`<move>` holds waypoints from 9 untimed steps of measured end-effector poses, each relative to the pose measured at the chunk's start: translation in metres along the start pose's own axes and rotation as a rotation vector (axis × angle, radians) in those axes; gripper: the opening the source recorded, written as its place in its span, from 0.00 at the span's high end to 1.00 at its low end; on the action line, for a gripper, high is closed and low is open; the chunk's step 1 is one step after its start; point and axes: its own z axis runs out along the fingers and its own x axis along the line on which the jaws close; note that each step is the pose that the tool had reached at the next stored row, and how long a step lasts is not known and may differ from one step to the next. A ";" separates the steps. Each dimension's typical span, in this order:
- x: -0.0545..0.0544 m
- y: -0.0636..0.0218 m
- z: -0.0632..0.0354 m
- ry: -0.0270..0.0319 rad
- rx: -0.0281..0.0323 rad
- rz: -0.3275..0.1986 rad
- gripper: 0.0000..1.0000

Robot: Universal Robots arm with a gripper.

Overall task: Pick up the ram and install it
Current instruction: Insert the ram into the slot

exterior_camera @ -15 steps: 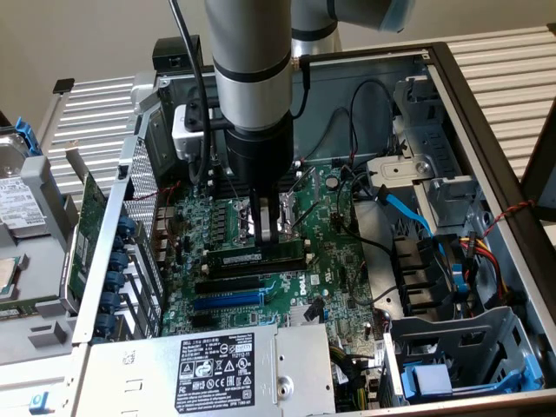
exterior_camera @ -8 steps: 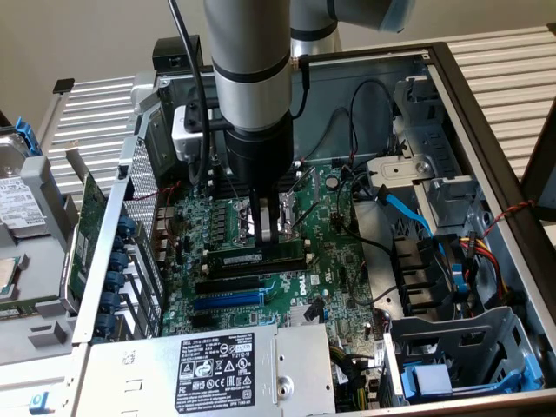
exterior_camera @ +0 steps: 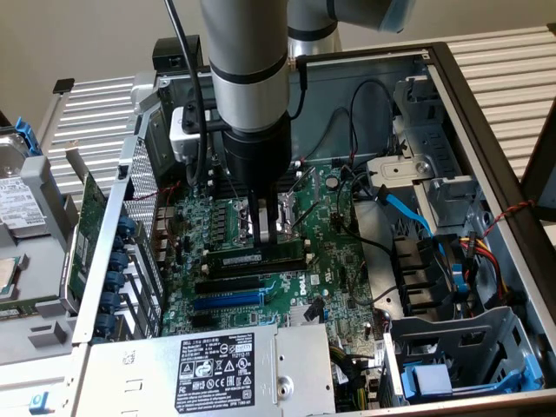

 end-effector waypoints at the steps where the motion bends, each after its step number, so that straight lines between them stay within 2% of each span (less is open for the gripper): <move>1: 0.000 0.0001 0.0003 0.0001 0.0005 0.000 0.87; 9: 0.000 0.0005 0.0029 0.0000 0.0043 0.000 0.87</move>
